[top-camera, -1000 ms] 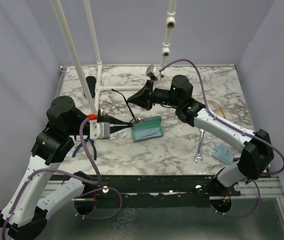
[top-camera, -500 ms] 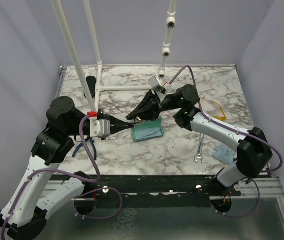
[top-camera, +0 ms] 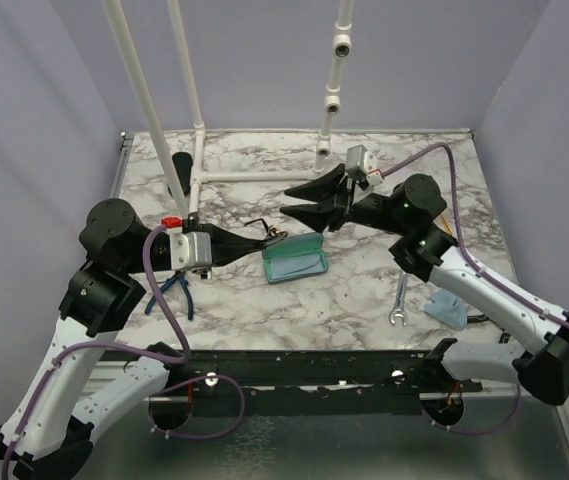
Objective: Organize the sunglasses
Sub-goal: Fold the sunglasses at the center of the board.
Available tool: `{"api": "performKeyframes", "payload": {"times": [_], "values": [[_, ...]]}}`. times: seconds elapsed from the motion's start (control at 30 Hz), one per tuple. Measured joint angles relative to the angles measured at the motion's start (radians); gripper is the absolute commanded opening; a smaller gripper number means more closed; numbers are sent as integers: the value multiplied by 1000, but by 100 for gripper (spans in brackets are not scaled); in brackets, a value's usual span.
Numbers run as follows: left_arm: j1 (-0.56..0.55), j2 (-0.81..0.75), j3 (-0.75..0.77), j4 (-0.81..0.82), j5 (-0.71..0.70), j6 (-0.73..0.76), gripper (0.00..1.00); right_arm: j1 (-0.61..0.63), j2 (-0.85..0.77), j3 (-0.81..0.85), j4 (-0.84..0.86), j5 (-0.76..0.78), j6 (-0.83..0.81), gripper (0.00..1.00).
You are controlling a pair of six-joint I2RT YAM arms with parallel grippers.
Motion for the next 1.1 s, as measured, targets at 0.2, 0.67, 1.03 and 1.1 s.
{"api": "performKeyframes", "payload": {"times": [0.2,0.67,1.03,1.1], "values": [[0,-1,-1,10,-89,-5,0,-27,-151,-112,-109,313,-110,79],[0,18,-68,76,-355,-83,0,103,-137,-357,236,420,-24,100],[0,24,-69,112,-428,-105,0,161,94,-248,473,490,51,100],[0,26,-69,115,-431,-105,0,164,111,-225,482,500,50,100]]}}
